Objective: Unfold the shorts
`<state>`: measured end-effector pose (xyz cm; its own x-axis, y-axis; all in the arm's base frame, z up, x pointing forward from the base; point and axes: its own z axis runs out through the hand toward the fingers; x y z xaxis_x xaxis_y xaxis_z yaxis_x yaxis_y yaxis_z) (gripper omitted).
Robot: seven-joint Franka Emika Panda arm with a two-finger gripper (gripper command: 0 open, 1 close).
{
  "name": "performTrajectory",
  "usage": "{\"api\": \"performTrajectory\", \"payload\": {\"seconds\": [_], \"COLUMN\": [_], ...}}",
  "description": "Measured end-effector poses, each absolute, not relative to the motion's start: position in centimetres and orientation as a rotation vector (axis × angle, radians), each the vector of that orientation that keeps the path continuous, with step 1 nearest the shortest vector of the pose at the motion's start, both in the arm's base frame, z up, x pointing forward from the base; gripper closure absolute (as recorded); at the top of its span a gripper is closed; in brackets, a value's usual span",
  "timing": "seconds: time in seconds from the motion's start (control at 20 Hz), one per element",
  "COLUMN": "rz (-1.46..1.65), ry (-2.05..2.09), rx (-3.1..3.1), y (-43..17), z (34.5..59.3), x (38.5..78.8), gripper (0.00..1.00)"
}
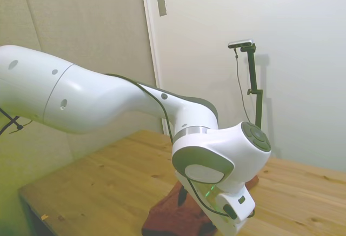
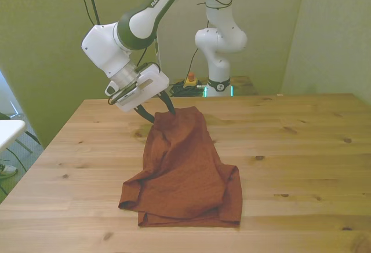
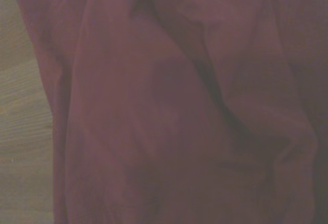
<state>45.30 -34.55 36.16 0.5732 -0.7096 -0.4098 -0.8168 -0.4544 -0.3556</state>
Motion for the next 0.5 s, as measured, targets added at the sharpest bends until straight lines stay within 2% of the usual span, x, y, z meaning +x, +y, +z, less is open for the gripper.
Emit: {"api": "performTrajectory", "payload": {"seconds": [0.5], "rz": [0.267], "ry": [1.193], "rx": [-2.298], "y": [-33.7], "z": [36.8], "x": [45.37], "gripper": [1.0]}}
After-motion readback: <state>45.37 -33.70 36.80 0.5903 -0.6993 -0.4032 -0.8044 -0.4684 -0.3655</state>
